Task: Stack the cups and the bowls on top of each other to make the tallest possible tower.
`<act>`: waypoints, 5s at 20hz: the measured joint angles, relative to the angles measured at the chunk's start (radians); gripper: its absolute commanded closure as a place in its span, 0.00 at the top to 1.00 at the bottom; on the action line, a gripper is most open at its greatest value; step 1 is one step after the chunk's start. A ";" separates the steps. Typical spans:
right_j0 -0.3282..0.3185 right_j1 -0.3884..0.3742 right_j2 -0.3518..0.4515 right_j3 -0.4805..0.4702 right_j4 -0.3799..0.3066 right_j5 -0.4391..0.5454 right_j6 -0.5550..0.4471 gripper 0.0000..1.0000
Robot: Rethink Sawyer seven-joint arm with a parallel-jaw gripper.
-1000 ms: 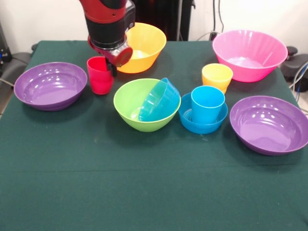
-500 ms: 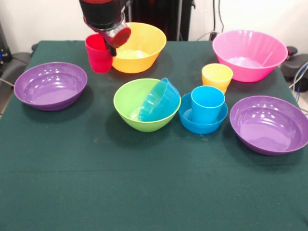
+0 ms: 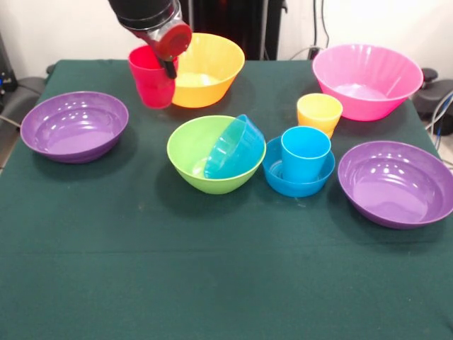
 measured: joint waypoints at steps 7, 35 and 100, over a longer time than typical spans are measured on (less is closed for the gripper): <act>-0.018 0.014 0.059 -0.060 0.094 0.000 0.000 0.00; 0.123 0.111 0.122 -0.180 0.436 -0.001 0.000 0.00; 0.492 -0.157 -0.144 0.176 0.569 -0.132 0.000 0.00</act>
